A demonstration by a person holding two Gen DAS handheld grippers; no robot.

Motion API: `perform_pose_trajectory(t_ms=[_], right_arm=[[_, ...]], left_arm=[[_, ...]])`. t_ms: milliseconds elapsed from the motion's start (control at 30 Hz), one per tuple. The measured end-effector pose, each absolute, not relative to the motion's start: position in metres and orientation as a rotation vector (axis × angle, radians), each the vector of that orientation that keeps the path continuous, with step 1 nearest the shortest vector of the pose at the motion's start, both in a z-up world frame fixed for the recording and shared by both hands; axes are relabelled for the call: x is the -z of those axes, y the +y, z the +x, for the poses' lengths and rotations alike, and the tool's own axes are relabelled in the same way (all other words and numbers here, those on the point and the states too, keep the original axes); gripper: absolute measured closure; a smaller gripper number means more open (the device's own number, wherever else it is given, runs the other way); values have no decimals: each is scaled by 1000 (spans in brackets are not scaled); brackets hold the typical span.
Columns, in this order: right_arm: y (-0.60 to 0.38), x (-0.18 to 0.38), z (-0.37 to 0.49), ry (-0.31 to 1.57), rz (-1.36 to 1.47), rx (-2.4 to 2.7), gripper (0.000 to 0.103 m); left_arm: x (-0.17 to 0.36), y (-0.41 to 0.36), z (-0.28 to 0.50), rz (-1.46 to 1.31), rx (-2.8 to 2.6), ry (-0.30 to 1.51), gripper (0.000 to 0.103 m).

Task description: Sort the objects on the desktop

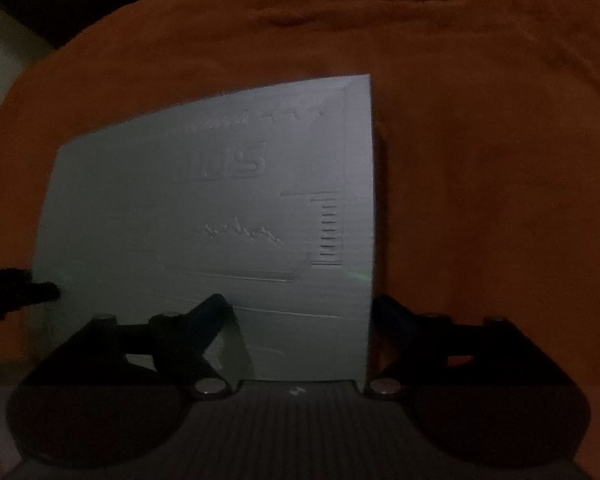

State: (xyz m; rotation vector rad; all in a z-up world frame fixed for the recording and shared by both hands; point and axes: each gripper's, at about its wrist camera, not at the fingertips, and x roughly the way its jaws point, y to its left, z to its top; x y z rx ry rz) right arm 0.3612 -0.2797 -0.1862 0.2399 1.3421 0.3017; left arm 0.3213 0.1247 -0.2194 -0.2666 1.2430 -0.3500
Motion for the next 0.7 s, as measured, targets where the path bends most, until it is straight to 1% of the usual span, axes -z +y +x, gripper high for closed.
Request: perform_pose_trajectory(t_ms=[300,700], right_arm=[[-295,119,354,1230,295,-297,20],[-298,68,304,1176,287,-327,20]], left_arm=[[167,135,318,-296,337,1149,27],[120,136,298,-258,299,1089,26]])
